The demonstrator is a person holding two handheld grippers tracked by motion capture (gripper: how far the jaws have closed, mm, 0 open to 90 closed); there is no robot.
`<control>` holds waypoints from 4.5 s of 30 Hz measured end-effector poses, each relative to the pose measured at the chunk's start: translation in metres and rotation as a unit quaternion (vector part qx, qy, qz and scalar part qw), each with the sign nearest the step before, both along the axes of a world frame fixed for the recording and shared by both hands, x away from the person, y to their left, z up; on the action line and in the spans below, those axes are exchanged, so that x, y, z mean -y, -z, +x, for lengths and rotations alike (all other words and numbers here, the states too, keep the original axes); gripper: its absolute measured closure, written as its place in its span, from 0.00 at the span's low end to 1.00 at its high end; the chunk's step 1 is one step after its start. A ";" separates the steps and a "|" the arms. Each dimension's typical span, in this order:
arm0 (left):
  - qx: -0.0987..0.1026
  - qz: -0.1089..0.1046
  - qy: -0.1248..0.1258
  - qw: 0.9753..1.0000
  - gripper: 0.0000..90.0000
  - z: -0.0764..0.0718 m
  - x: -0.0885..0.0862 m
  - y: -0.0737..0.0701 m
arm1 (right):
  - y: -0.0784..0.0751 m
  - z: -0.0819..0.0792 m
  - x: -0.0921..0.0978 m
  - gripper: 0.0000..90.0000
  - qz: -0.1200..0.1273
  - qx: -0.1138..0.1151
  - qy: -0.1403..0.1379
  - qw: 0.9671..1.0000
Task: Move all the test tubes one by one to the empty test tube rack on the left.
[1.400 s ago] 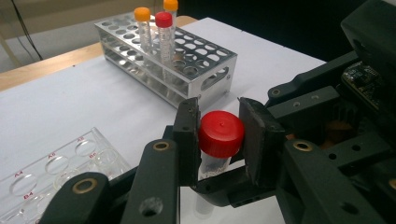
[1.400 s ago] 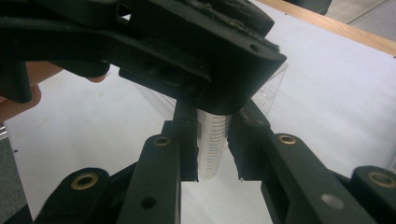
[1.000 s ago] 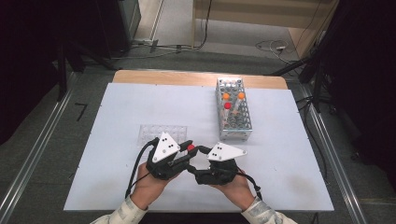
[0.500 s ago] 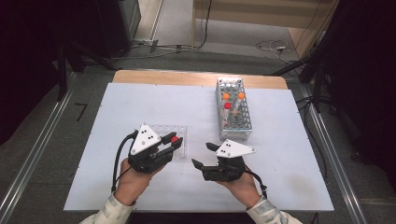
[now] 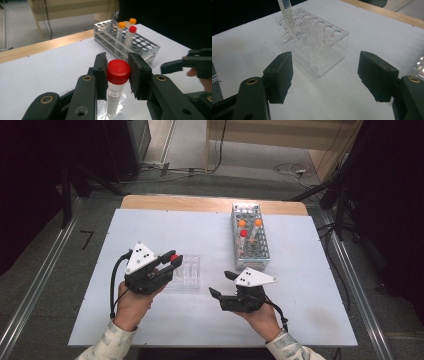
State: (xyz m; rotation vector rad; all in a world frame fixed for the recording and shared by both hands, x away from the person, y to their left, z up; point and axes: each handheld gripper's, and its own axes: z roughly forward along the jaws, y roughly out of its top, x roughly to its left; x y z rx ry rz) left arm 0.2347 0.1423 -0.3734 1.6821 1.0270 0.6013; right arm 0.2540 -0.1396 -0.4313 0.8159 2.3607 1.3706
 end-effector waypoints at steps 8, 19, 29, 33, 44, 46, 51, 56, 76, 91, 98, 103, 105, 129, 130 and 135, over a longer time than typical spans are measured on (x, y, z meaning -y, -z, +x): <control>0.009 -0.007 -0.009 1.000 0.78 0.007 -0.005 -0.003 | 0.002 0.002 0.000 0.31 0.000 -0.006 0.013 1.000; 0.004 0.003 -0.019 1.000 0.78 0.014 -0.003 0.010 | 0.003 0.003 0.002 0.31 -0.003 -0.006 0.013 1.000; -0.003 0.022 -0.025 0.999 0.77 0.017 0.005 0.028 | 0.003 0.002 0.000 0.31 -0.004 -0.006 0.012 1.000; -0.006 0.030 -0.030 0.999 0.77 0.017 0.008 0.037 | 0.002 0.002 0.001 0.31 -0.002 -0.005 0.013 1.000; -0.027 0.031 -0.036 0.999 0.73 0.019 0.009 0.052 | 0.003 0.003 0.002 0.31 -0.003 -0.006 0.013 1.000; -0.029 0.022 -0.035 0.999 0.70 0.020 0.007 0.051 | 0.003 0.003 0.002 0.31 -0.004 -0.005 0.015 1.000; -0.030 0.015 -0.034 0.999 0.61 0.018 0.007 0.049 | 0.005 0.006 0.003 0.31 -0.006 -0.005 0.021 1.000; -0.015 -0.005 -0.056 0.998 0.45 0.014 0.006 0.041 | 0.006 0.016 0.011 0.32 -0.002 -0.005 0.054 0.999; -0.011 -0.008 -0.072 0.997 0.29 0.014 0.007 0.041 | 0.011 0.104 0.028 0.45 -0.004 0.015 0.223 0.975; -0.011 -0.010 -0.072 0.997 0.29 0.012 0.006 0.040 | 0.021 0.128 0.016 0.71 -0.028 0.034 0.247 0.968; -0.011 -0.008 -0.072 0.997 0.29 0.011 0.007 0.040 | 0.024 0.130 0.017 0.79 -0.031 0.036 0.252 0.967; -0.010 -0.007 -0.072 0.997 0.29 0.010 0.007 0.040 | 0.022 0.129 0.017 0.79 -0.024 0.042 0.251 0.967; -0.010 -0.008 -0.074 0.997 0.29 0.010 0.006 0.040 | 0.019 0.129 0.020 0.79 -0.014 0.042 0.253 0.966; -0.005 -0.006 -0.087 0.996 0.15 0.010 0.004 0.034 | -0.044 0.071 0.030 0.79 0.037 0.078 0.183 0.979; -0.006 -0.005 -0.087 0.996 0.14 0.010 0.005 0.034 | -0.044 0.067 0.030 0.79 0.036 0.079 0.177 0.980; -0.006 -0.001 -0.087 0.996 0.12 0.009 0.006 0.034 | -0.039 0.052 0.027 0.79 0.026 0.067 0.145 0.987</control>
